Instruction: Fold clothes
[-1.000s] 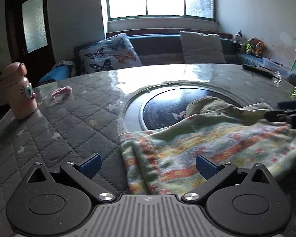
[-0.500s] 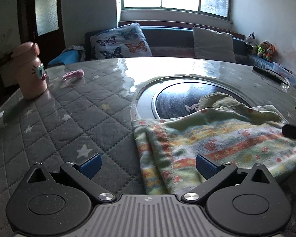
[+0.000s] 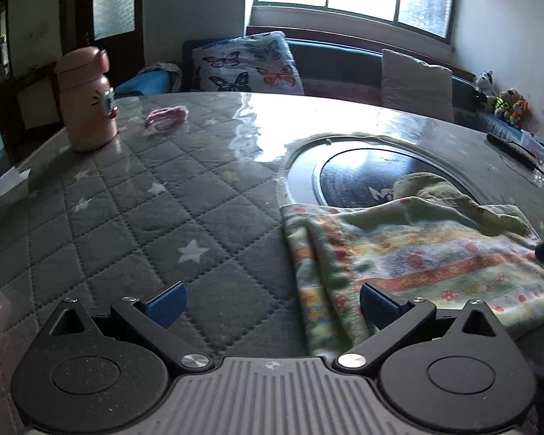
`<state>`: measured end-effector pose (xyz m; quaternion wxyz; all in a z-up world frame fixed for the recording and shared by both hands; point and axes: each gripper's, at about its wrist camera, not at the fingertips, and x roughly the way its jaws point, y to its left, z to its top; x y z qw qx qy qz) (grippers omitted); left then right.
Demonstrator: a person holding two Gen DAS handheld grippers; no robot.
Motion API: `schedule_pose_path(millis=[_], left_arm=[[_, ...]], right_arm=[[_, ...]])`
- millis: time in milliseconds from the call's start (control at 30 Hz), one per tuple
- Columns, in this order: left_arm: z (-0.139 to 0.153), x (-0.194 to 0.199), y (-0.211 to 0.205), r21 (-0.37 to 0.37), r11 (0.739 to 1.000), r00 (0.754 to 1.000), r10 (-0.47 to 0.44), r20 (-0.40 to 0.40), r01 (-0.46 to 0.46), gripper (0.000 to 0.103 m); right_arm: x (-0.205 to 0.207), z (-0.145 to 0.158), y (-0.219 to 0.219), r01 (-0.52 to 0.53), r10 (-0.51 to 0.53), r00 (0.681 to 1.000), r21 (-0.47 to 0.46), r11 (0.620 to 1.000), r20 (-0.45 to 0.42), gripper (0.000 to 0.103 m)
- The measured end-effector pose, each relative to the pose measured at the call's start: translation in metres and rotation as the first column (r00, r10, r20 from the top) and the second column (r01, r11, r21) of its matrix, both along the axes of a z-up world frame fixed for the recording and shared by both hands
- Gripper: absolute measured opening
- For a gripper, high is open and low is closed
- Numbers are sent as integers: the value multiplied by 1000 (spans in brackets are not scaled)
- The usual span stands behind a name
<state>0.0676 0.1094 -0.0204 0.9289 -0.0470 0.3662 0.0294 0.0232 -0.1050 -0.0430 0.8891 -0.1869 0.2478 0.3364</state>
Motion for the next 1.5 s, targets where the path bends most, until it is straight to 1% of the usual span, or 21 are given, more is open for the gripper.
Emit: schedule_pose_path(millis=[67,233,400,500,633,667,733,833,900,933,1033,1167,1200,1267,1300,1400,1467,1500], left_arm=[[0,0,4,-20,1000,1000,10,-9,-10,103],[0,0,9,-58,998,999,22,-30,-24,103],[1,-2,7,-59,998,1000,12,-25,-13,103],[1,-2,6,-60,998,1000,7,-26,-9,103],[1,-2,7,-68,998,1000,1,-24,-2,103],[1,-2,7,-70,998,1000,-2,-23,0,103],[2,-2,7,-76,997,1000,-6,-22,4,103],[3,-2,8,-86,996,1000,-11,-19,9,103],[4,-1,9,-99,995,1000,-12,-19,10,103],[4,0,10,-111,994,1000,-14,-20,11,103],[4,1,14,-151,988,999,-17,-27,13,103],[4,3,17,-210,978,999,-24,-40,15,103],[4,4,17,-224,974,999,-26,-44,15,103],[3,5,18,-257,966,998,-28,-56,13,102],[3,6,18,-273,962,998,-28,-61,10,102],[3,7,19,-315,949,997,-23,-71,-1,102],[4,7,20,-345,939,997,-19,-78,-9,102],[4,8,21,-364,931,996,-18,-83,-13,100]], right_arm=[[-5,-1,8,-30,30,1000,-14,999,-7,102],[-14,-4,27,-78,78,997,-56,995,-9,97],[-16,-8,41,-108,106,994,-72,992,-26,93],[-18,-10,48,-124,121,992,-78,989,-33,88],[-19,-11,56,-138,136,990,-89,986,-25,86],[-19,-11,57,-141,140,990,-92,986,-23,83],[-19,-12,61,-148,147,989,-99,984,-18,81],[-18,-13,67,-160,159,987,-107,981,-15,72],[-16,-13,70,-167,167,986,-110,980,-13,63],[-15,-12,71,-170,170,985,-111,979,-12,62],[-15,-11,74,-188,187,982,-112,976,-14,52],[-17,-13,78,-205,208,978,-134,970,5,43],[-18,-13,79,-209,213,977,-141,968,11,39],[-20,-13,81,-218,223,975,-154,964,19,35],[-20,-13,81,-221,227,974,-156,963,21,29],[-20,-10,78,-230,233,972,-128,965,10,16],[-20,-6,76,-225,227,974,-108,968,9,14],[-20,-3,74,-221,222,975,-95,971,8,13]])
